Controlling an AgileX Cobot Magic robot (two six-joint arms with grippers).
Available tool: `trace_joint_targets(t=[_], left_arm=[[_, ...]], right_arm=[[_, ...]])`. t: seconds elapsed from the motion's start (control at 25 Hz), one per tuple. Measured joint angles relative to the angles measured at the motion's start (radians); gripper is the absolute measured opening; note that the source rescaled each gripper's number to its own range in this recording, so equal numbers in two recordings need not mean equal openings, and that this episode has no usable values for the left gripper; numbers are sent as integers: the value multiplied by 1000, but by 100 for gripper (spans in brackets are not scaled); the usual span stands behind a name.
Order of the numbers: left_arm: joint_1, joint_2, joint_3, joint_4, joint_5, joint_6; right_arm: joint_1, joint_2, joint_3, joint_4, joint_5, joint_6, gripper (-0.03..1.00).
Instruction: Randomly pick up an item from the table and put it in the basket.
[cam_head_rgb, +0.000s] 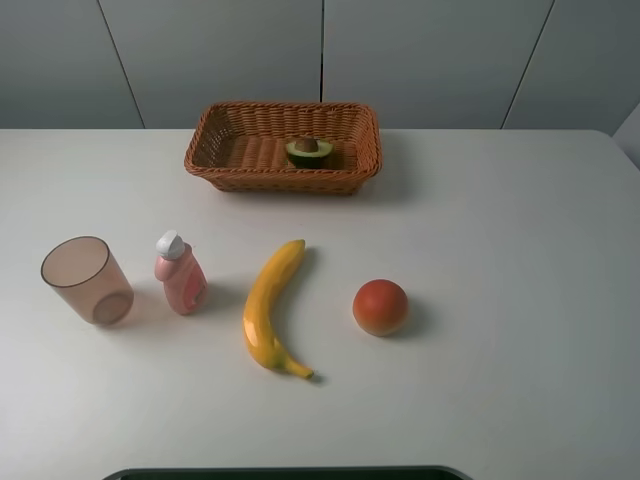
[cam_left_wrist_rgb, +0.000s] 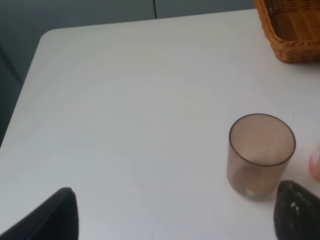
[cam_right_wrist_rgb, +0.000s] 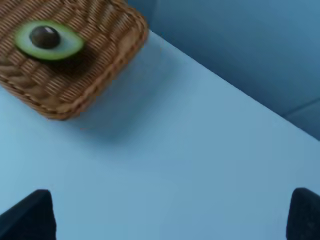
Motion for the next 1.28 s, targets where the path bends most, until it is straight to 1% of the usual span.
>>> trace_joint_targets(t=[0.08,0.2,0.28,0.36,0.48,0.56,0.72,0.84,1.0,1.16,1.28], left_arm=[[0,0,0,0,0,0],[0,0,0,0,0,0],[0,0,0,0,0,0],[0,0,0,0,0,0],[0,0,0,0,0,0],[0,0,0,0,0,0],[0,0,0,0,0,0],[0,0,0,0,0,0],[0,0,0,0,0,0],[0,0,0,0,0,0],[0,0,0,0,0,0]], right_arm=[[-86,-100,43,-4,26,-3,99],[-206,-258,132,-6,33,-7,99],[-258,-366,217,-6,35,-7,99],[-282,-491,303,13,19,-7,99],[-289,-665,437,77,-16,-5,99],[-290,-778,529,100,-30,1,99],[-290,-957,680,112,-40,24,99],[-290,-1071,785,151,-42,45,99],[-290,-1168,896,164,-47,80,99],[-283,-1225,972,180,-61,102,99],[-225,-1258,1015,182,-65,115,99]])
